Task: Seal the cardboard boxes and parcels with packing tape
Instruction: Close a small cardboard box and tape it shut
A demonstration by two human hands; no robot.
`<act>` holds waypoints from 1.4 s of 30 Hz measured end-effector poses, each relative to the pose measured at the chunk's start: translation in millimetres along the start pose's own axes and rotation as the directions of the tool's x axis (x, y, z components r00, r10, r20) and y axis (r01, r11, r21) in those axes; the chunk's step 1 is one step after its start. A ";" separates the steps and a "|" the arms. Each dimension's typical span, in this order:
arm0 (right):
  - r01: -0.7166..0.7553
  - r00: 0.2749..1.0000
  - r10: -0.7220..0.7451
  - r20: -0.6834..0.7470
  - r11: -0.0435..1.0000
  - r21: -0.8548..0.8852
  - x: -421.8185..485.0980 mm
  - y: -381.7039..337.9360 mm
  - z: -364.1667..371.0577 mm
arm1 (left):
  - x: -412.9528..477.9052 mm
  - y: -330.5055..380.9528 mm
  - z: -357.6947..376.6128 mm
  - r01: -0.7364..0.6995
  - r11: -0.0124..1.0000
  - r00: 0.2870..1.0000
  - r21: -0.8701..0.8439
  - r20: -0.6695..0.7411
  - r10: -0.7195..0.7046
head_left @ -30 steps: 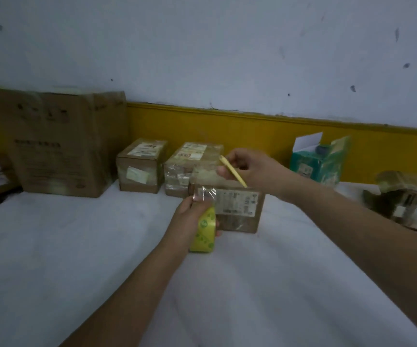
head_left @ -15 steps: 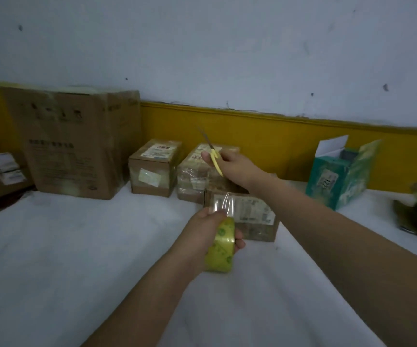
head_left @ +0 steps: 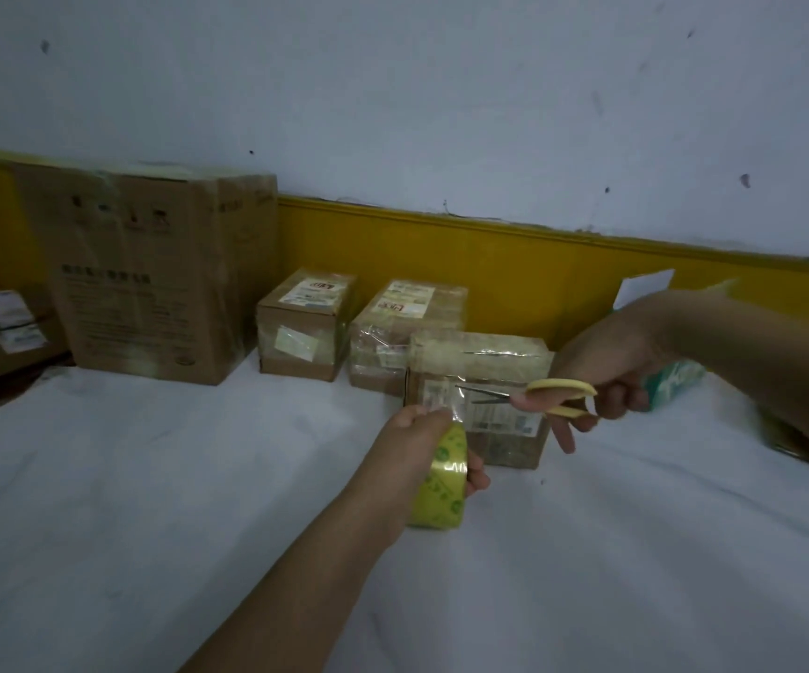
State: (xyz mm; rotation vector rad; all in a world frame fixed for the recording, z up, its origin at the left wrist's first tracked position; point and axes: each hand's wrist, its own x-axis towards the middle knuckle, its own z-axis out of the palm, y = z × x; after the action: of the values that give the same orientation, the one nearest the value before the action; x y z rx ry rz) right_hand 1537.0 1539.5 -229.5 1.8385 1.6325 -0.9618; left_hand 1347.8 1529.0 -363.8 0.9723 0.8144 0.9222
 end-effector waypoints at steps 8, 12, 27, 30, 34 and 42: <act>0.064 0.991 -0.069 -0.113 0.997 -0.047 22.0 -27.7 6.4 | 0.5 3.2 -3.5 0.073 0.994 0.996 0.077 0.052 -0.077; 0.195 0.946 -0.228 -0.229 0.968 -0.159 23.2 -24.3 10.4 | 1.4 4.4 -3.6 0.088 0.991 0.995 0.106 0.036 -0.092; 0.103 0.945 -0.138 -0.295 0.986 -0.131 14.2 20.0 42.7 | 1.3 2.1 -4.2 -0.066 0.996 0.996 0.068 -0.050 0.069; 0.057 0.964 -0.092 -0.250 0.988 -0.146 25.8 35.8 60.3 | -0.8 0.7 -4.0 -0.072 0.995 0.995 0.064 -0.063 0.076; 0.025 0.907 -0.097 -0.410 0.984 -0.178 42.7 44.8 90.5 | -2.4 2.5 -2.4 -0.045 0.998 0.996 0.044 -0.069 0.048; -0.215 0.445 -0.379 -0.812 0.835 -0.507 24.9 -10.0 67.6 | 0.2 -1.3 -7.0 -0.104 0.990 0.989 0.090 -0.099 0.113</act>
State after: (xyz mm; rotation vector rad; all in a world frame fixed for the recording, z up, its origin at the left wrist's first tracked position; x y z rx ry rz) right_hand 1515.8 1505.6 -290.3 1.8945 2.2575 0.6903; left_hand 1342.1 1531.1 -367.5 1.0577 0.9008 1.0460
